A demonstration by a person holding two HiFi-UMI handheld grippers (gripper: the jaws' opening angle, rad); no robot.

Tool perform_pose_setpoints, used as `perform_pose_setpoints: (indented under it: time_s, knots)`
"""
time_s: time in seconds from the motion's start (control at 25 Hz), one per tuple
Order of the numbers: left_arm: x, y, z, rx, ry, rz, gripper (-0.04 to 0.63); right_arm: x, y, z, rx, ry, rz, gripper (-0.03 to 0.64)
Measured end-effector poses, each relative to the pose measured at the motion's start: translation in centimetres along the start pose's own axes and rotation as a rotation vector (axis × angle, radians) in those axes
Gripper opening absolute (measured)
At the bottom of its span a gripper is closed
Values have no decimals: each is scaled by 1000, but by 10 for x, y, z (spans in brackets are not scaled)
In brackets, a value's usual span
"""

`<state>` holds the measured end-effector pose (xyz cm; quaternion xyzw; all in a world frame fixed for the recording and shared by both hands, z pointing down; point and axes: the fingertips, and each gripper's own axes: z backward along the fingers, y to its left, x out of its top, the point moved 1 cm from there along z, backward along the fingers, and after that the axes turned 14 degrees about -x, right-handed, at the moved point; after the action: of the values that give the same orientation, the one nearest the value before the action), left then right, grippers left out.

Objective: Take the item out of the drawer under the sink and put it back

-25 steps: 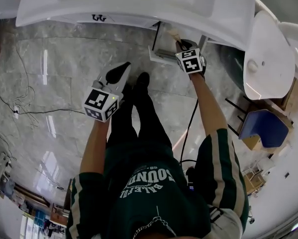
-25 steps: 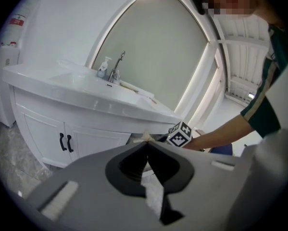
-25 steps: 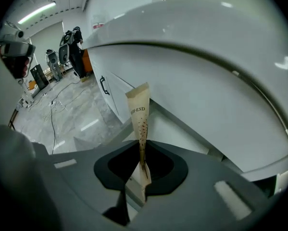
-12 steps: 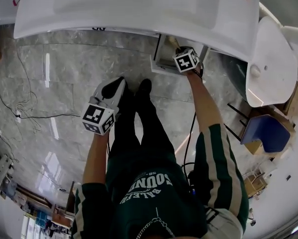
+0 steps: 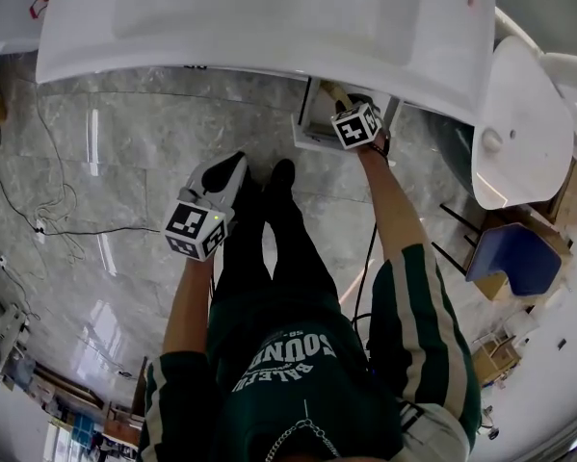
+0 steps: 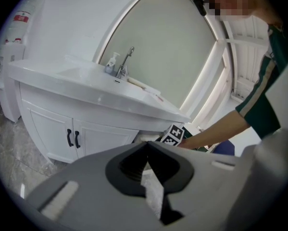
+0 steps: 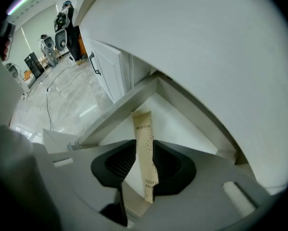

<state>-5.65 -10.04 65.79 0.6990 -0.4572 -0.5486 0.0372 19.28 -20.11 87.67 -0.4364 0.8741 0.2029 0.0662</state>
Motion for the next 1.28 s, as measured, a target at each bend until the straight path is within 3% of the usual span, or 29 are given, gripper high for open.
perform_pose_setpoints:
  time_s: [0.24, 0.44, 0.68, 1.08, 1.28]
  knots:
    - [36, -11, 10, -19, -21, -55, 49, 17, -6, 53, -8, -88, -182, 81]
    - [70, -17, 25, -15, -49, -102, 49, 32, -14, 116, -2, -164, -329, 2]
    - [115, -32, 42, -16, -91, -160, 50, 51, -14, 195, 63, -322, -410, 2]
    - [217, -51, 63, -9, -179, -323, 49, 116, -100, 348, -107, -675, -485, 2]
    - [253, -74, 69, -19, -218, -389, 51, 139, -135, 408, -165, -794, -526, 3]
